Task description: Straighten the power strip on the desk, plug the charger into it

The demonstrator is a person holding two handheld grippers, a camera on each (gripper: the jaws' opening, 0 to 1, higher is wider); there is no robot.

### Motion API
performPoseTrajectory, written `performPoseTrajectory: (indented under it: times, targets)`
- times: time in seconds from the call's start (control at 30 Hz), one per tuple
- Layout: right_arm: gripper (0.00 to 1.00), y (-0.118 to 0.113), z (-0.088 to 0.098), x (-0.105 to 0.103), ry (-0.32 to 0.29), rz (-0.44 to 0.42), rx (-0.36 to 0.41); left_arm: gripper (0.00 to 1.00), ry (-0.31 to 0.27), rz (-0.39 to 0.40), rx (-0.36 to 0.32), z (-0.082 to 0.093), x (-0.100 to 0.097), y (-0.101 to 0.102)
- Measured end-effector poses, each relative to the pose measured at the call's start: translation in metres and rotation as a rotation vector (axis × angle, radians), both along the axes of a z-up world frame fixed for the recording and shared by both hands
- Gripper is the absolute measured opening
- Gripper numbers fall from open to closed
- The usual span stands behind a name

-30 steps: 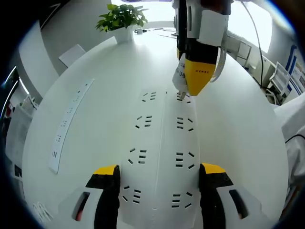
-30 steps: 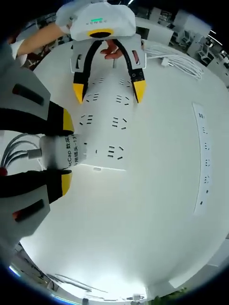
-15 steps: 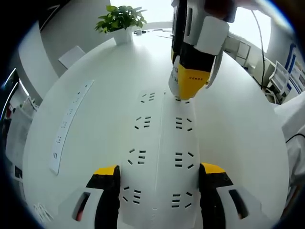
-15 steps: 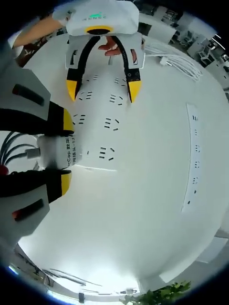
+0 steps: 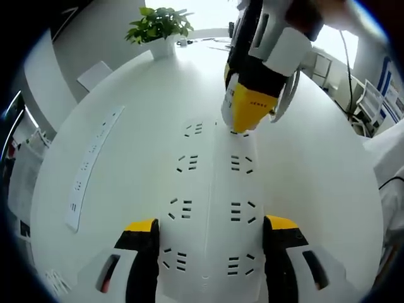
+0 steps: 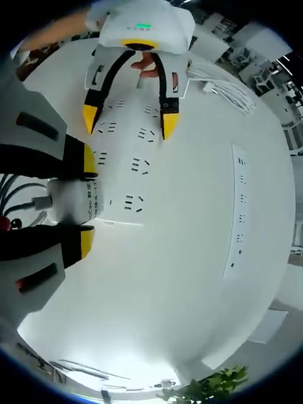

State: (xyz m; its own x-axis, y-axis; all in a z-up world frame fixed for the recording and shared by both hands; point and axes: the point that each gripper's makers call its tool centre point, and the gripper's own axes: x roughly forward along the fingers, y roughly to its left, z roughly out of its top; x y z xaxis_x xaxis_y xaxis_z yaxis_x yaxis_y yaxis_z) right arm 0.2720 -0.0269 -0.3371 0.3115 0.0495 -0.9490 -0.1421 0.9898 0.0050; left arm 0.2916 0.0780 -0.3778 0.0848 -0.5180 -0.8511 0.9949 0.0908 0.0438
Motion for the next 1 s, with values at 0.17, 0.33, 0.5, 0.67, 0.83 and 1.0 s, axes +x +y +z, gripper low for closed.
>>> performPoseTrajectory:
  times: [0.17,0.33,0.5,0.67,0.83,1.0]
  targets:
    - [0.25,0.002,0.000,0.003,-0.031,0.016,-0.042,0.67,-0.002,0.002,0.008,0.000,0.001,0.000]
    - [0.25,0.003,0.002,0.009,-0.044,0.021,-0.066,0.66,-0.006,0.004,0.011,0.000,0.001,-0.001]
    - [0.25,0.005,0.003,0.012,-0.054,0.043,-0.119,0.66,-0.008,0.008,0.007,0.000,0.001,-0.001]
    - [0.25,0.003,-0.001,0.024,-0.061,-0.014,-0.040,0.66,-0.010,0.021,0.000,-0.004,0.002,0.000]
    - [0.25,0.005,-0.004,0.022,-0.066,0.014,-0.022,0.67,-0.007,0.011,-0.008,-0.004,0.003,-0.001]
    - [0.25,0.003,-0.004,0.018,-0.109,0.030,0.001,0.67,-0.007,0.015,-0.014,-0.004,0.004,-0.002]
